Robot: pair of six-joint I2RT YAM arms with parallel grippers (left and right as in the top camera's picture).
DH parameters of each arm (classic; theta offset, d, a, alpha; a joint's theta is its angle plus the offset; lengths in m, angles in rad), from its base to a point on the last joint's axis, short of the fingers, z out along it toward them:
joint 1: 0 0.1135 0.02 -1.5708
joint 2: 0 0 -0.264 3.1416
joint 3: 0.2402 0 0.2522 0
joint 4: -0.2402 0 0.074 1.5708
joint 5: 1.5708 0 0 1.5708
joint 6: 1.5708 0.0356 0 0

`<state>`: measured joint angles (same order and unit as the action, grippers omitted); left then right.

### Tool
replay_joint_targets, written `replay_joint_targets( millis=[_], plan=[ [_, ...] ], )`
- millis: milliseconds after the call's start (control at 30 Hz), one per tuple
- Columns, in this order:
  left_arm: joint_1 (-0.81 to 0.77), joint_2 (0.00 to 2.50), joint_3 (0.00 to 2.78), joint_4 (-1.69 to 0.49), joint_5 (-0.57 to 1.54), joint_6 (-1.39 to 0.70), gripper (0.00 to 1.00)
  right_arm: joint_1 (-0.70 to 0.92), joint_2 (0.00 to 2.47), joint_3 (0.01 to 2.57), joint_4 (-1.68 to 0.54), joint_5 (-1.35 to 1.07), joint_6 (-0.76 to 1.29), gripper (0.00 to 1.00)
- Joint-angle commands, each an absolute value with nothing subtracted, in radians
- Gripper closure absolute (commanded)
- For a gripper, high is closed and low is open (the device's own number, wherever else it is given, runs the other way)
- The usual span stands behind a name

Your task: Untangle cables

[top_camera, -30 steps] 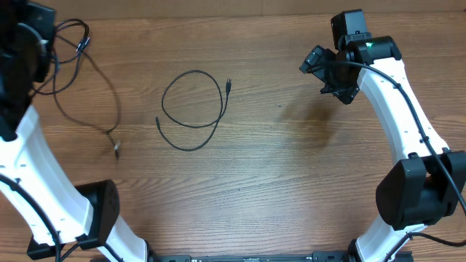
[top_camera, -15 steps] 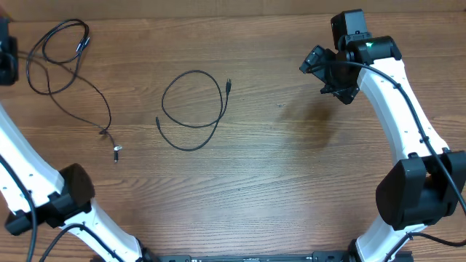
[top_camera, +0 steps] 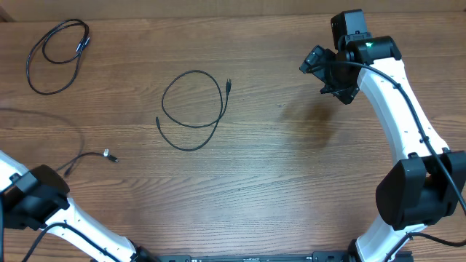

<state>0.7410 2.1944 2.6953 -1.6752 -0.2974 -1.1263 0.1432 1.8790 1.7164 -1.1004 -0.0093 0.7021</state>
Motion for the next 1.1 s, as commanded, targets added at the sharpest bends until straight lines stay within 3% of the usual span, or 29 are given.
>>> replay_joint_targets(
  millis=[0, 100, 233, 267, 300, 367, 400, 567, 700, 867, 967, 1067],
  plan=[
    [0.776, 2.274, 2.685, -1.672, -0.406, -1.102, 0.96, 0.14, 1.874, 1.722, -1.097, 0.007, 0.698, 0.0],
    [0.786, 2.35, 2.685, -1.671, -0.407, -1.075, 0.95, 0.14, 1.874, 1.722, -1.097, 0.007, 0.698, 0.0],
    [0.785, 2.424, 2.685, -1.672, -0.4, -1.013, 0.75, 0.14, 1.874, 1.722, -1.097, 0.007, 0.698, 0.0],
    [0.784, 2.441, 2.685, -1.673, -0.393, -0.996, 0.67, 0.14, 1.874, 1.722, -1.097, 0.007, 0.698, 0.0],
    [0.785, 2.465, 2.685, -1.677, -0.384, -0.97, 0.5, 0.14, 1.874, 1.722, -1.097, 0.007, 0.698, 0.0],
    [0.785, 2.487, 2.685, -1.688, -0.366, -0.939, 0.27, 0.14, 1.874, 1.722, -1.097, 0.007, 0.698, 0.0],
    [0.785, 2.496, 2.685, -1.69, -0.359, -0.918, 0.24, 0.14, 1.874, 1.722, -1.097, 0.007, 0.698, 0.0],
    [0.785, 2.5, 2.685, -1.69, -0.314, -0.846, 0.23, 0.14, 1.874, 1.722, -1.097, 0.007, 0.698, 0.0],
    [0.785, 2.5, 2.685, -1.69, -0.22, -0.656, 0.2, 0.14, 1.874, 1.722, -1.097, 0.007, 0.698, 0.0],
    [0.785, 2.5, 2.684, -1.69, -0.353, -0.657, 0.23, 0.14, 1.874, 1.722, -1.097, 0.007, 0.698, 0.0],
    [0.787, 2.5, 2.667, -1.683, -0.456, -0.657, 0.18, 0.14, 1.874, 1.722, -1.097, 0.007, 0.698, 0.0],
    [0.788, 2.5, 2.616, -1.651, -0.509, -0.617, 0.22, 0.14, 1.874, 1.722, -1.097, 0.007, 0.698, 0.0]
  ],
)
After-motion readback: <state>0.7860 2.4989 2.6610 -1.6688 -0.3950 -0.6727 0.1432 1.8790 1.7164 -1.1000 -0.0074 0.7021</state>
